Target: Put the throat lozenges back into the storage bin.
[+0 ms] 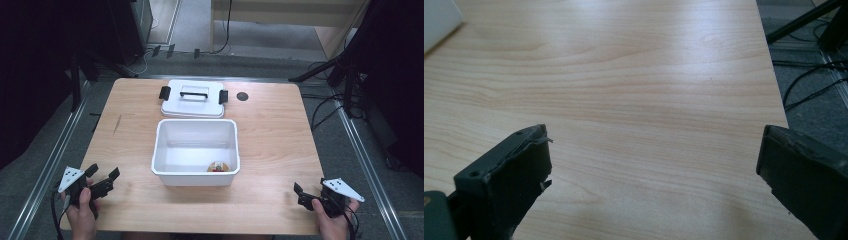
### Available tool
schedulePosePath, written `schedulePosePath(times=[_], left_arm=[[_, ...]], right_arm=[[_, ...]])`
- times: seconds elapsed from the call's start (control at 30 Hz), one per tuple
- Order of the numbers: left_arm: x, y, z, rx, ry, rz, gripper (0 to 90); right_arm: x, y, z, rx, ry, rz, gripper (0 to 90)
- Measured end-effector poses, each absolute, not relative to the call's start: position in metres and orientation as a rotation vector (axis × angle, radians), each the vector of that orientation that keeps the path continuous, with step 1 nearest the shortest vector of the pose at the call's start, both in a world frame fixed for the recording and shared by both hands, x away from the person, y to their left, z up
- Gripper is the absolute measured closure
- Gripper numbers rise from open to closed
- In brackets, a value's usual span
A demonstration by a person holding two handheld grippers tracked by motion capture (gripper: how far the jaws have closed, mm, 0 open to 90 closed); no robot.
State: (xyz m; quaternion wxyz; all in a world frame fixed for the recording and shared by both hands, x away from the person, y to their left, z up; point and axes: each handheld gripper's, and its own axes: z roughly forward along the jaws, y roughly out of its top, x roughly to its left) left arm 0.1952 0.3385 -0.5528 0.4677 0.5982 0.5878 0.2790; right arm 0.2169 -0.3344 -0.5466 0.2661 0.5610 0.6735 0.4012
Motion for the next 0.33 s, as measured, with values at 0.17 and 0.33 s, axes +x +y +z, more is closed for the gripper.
schedulePosePath(times=[0.17,0.33], left_arm=[[0.1952,0.3383,-0.5528,1.469,1.442,0.686,14.6],[0.1953,0.3383,-0.5528,1.468,1.444,0.686,14.6]], right_arm=[[0.2156,-0.3350,-0.5474,1.523,1.789,1.100,0.8],[0.2157,-0.3348,-0.5475,1.526,1.787,1.098,0.8]])
